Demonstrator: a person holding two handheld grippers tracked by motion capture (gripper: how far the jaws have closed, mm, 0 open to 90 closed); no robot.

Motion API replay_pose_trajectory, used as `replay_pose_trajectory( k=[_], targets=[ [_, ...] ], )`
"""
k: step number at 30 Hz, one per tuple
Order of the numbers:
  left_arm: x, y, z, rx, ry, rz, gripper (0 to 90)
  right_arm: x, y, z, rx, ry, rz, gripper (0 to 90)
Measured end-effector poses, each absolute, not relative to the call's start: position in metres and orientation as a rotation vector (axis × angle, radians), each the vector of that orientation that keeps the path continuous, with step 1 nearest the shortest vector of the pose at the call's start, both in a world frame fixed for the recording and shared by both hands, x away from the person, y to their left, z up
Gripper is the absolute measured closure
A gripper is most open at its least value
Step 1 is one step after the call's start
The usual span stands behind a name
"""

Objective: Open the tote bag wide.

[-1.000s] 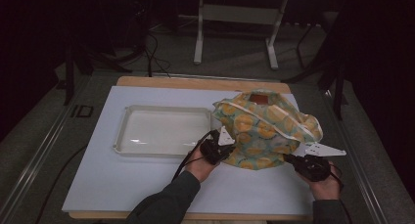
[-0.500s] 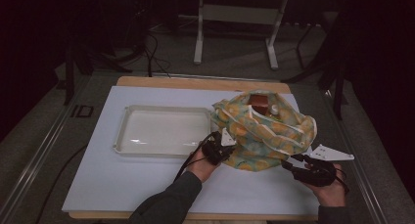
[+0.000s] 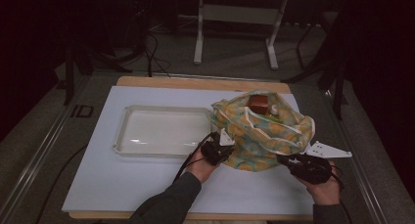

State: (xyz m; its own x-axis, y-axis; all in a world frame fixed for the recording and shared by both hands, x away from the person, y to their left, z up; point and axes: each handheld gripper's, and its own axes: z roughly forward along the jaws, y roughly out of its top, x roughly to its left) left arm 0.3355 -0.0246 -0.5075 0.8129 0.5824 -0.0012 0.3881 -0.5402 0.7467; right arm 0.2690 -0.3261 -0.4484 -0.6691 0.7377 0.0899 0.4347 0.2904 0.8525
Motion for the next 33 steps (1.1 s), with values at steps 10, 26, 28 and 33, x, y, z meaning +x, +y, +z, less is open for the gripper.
replay_pose_trajectory(
  k=[10,26,28,33],
  targets=[
    [0.322,-0.005,-0.493,2.138,0.694,0.259,76.5,0.268,-0.322,-0.453,1.019,2.264,1.284,90.0],
    [0.317,0.007,-0.449,1.985,0.7,0.27,56.4,0.272,-0.317,-0.467,1.022,2.329,1.229,90.0],
    [0.319,0.003,-0.447,1.989,0.707,0.283,60.0,0.273,-0.317,-0.468,1.025,2.341,1.227,90.0],
    [0.32,-0.006,-0.446,2.012,0.711,0.321,79.8,0.273,-0.317,-0.47,1.028,2.347,1.22,90.0]
  ],
)
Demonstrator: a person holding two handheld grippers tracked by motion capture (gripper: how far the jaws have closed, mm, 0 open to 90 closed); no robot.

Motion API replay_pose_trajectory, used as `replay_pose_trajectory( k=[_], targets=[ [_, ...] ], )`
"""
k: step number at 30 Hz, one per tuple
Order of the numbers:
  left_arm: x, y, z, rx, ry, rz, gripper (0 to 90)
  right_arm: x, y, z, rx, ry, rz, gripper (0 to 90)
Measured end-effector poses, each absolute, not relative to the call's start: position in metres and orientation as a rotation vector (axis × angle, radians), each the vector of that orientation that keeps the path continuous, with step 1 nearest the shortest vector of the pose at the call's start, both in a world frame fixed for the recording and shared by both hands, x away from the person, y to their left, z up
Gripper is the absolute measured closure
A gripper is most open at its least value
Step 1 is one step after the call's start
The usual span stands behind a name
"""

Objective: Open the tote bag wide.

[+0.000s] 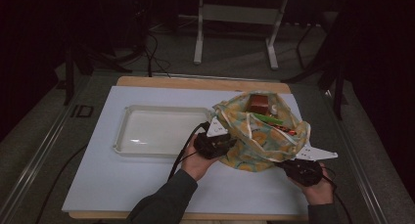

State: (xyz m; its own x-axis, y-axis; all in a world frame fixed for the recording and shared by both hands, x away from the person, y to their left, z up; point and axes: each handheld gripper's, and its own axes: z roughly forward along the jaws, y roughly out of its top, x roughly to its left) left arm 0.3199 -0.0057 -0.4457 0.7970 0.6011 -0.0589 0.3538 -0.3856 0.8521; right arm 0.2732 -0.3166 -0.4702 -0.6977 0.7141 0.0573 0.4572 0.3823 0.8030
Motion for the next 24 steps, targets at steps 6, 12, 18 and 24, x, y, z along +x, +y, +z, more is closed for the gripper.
replay_pose_trajectory(
  k=[6,12,18,24],
  targets=[
    [0.319,-0.011,-0.45,2.04,0.683,0.334,89.4,0.274,-0.319,-0.472,1.039,2.35,1.214,90.0],
    [0.321,-0.013,-0.46,2.078,0.686,0.342,89.5,0.278,-0.321,-0.48,1.068,2.356,1.19,90.0],
    [0.328,-0.017,-0.474,2.12,0.706,0.344,89.6,0.281,-0.323,-0.486,1.092,2.363,1.166,90.0],
    [0.336,-0.022,-0.486,2.156,0.747,0.328,89.5,0.282,-0.326,-0.491,1.122,2.365,1.145,90.0]
  ],
)
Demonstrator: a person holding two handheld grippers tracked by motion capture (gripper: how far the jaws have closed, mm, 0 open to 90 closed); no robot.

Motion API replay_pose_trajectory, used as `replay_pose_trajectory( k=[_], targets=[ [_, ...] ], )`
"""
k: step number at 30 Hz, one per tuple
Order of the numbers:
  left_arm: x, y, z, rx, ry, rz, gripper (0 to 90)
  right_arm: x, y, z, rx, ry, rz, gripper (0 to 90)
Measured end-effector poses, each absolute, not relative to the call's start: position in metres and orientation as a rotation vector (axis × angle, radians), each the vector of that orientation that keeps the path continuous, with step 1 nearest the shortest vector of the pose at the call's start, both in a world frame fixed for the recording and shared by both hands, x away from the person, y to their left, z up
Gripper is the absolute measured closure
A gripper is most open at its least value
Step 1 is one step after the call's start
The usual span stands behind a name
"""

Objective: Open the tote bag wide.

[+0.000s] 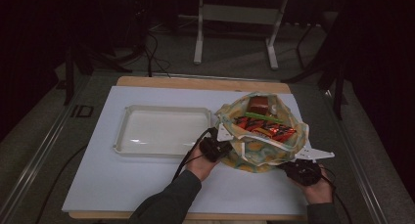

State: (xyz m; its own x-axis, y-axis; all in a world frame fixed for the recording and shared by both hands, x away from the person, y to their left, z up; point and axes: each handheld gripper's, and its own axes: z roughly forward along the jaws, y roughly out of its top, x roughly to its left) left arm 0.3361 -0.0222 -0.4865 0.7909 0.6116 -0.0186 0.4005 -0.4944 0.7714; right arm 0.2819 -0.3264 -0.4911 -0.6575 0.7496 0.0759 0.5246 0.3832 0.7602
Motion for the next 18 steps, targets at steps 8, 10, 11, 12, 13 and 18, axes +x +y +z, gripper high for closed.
replay_pose_trajectory(
  k=[8,10,11,12,13,18],
  targets=[
    [0.34,-0.028,-0.496,2.194,0.784,0.334,89.6,0.284,-0.329,-0.494,1.143,2.368,1.132,90.0],
    [0.341,-0.03,-0.499,2.208,0.791,0.329,89.6,0.285,-0.329,-0.496,1.154,2.37,1.122,90.0],
    [0.342,-0.031,-0.501,2.213,0.796,0.329,89.7,0.285,-0.329,-0.497,1.159,2.371,1.119,90.0],
    [0.343,-0.032,-0.501,2.215,0.799,0.323,89.6,0.286,-0.33,-0.498,1.17,2.373,1.115,90.0],
    [0.343,-0.033,-0.503,2.221,0.805,0.319,89.6,0.287,-0.33,-0.499,1.172,2.375,1.108,90.0],
    [0.344,-0.037,-0.508,2.239,0.818,0.31,89.6,0.289,-0.332,-0.503,1.2,2.381,1.086,90.0]
  ],
)
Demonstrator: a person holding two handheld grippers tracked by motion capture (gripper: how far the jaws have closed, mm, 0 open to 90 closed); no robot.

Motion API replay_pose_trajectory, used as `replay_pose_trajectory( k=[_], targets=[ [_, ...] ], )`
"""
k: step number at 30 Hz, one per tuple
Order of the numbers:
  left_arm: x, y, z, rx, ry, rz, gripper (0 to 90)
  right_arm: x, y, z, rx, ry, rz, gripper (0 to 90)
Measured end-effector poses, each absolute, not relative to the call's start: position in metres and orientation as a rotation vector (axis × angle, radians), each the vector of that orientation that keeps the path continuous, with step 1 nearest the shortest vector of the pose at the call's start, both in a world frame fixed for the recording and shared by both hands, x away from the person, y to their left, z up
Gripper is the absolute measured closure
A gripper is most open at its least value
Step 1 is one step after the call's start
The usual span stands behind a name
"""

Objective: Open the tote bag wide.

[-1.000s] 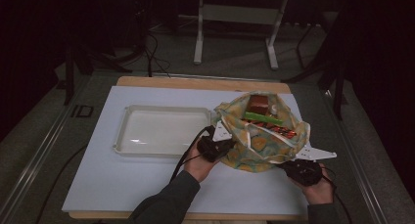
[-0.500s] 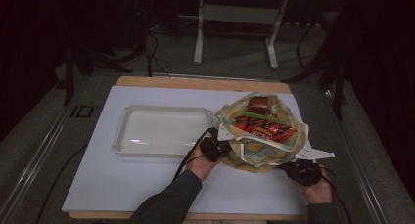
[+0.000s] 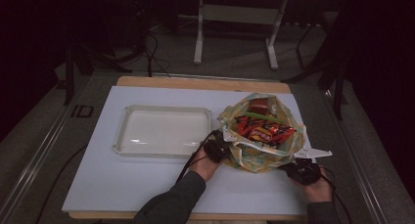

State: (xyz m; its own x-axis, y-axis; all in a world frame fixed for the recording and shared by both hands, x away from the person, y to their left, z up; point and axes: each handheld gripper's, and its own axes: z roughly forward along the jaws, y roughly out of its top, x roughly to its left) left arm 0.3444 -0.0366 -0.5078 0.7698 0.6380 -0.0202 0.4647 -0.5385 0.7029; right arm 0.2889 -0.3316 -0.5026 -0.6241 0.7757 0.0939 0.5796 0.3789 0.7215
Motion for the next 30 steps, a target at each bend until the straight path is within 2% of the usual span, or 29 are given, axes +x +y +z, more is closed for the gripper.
replay_pose_trajectory(
  k=[10,23,25,30],
  targets=[
    [0.344,-0.04,-0.513,2.248,0.831,0.313,89.5,0.289,-0.335,-0.505,1.222,2.398,1.069,89.3],
    [0.345,-0.037,-0.513,2.227,0.843,0.308,88.9,0.275,-0.352,-0.497,1.224,2.381,1.066,71.0],
    [0.344,-0.034,-0.511,2.21,0.846,0.297,87.6,0.273,-0.356,-0.496,1.243,2.364,1.062,69.5],
    [0.34,-0.027,-0.508,2.194,0.834,0.278,76.9,0.268,-0.367,-0.489,1.259,2.313,1.079,66.2]
  ],
)
